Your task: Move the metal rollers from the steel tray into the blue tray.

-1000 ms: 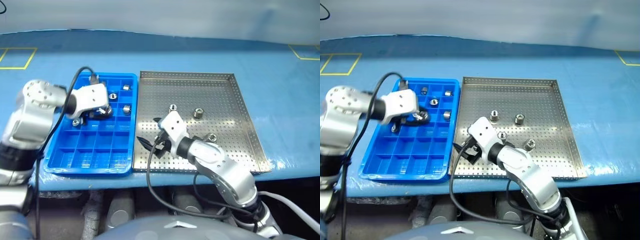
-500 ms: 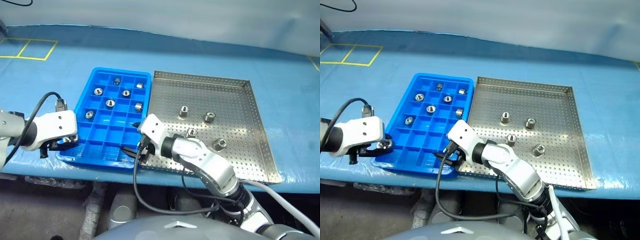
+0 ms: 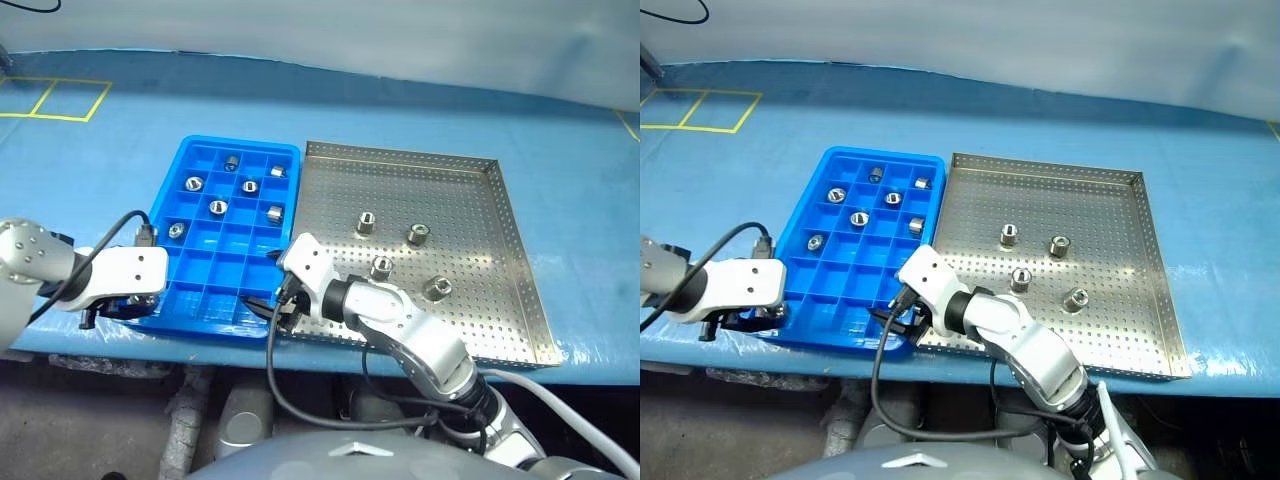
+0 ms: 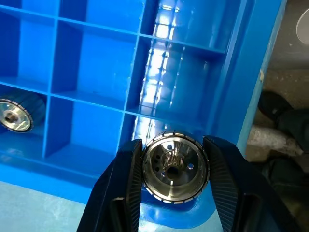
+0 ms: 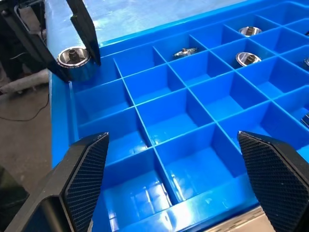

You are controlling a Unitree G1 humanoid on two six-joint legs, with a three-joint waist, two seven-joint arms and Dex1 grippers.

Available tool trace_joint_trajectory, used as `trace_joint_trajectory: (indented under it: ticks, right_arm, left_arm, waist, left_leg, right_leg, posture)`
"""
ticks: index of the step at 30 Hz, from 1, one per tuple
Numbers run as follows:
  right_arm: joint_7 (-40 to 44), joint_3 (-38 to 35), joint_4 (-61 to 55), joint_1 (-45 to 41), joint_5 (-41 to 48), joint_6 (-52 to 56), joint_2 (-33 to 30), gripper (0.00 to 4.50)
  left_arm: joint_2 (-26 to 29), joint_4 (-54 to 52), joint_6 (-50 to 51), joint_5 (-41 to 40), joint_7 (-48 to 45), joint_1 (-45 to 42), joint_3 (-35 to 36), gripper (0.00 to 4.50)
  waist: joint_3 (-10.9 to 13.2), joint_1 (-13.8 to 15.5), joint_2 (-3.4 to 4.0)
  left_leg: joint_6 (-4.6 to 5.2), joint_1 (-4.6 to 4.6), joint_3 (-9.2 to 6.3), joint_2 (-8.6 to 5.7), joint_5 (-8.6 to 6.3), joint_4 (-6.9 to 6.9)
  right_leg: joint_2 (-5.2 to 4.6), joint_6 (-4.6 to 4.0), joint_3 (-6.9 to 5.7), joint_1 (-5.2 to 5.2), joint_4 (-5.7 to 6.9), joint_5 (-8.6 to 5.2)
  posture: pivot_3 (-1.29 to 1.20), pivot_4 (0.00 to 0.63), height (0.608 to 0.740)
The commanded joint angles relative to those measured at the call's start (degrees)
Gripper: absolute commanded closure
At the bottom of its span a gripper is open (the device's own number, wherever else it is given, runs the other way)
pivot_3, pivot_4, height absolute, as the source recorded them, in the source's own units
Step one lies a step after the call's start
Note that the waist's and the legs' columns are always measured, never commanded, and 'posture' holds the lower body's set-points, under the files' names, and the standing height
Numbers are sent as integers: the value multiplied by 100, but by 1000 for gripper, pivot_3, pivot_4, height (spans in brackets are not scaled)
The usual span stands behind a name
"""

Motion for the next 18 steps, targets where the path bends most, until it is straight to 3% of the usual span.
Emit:
trace_joint_trajectory:
  ticks: [1,18]
  right_arm:
    - [-60,-92,-259,38,11,-84,50,0]
    - [-231,-145,-301,120,-17,-121,104,0]
  left_arm:
    - [114,171,-160,194,69,-137,-196,2806]
    - [209,637,-509,506,-43,-461,-640,2806]
  waist:
    - [0,-19,1]
    - [0,-64,0]
  left_leg:
    - [0,-1,1,0,0,-1]
    - [0,-2,1,1,0,-5]
  right_leg:
    - [0,0,1,-2,0,0]
    - [1,1,0,-5,0,0]
  posture:
    - [171,150,740]
    - [140,150,740]
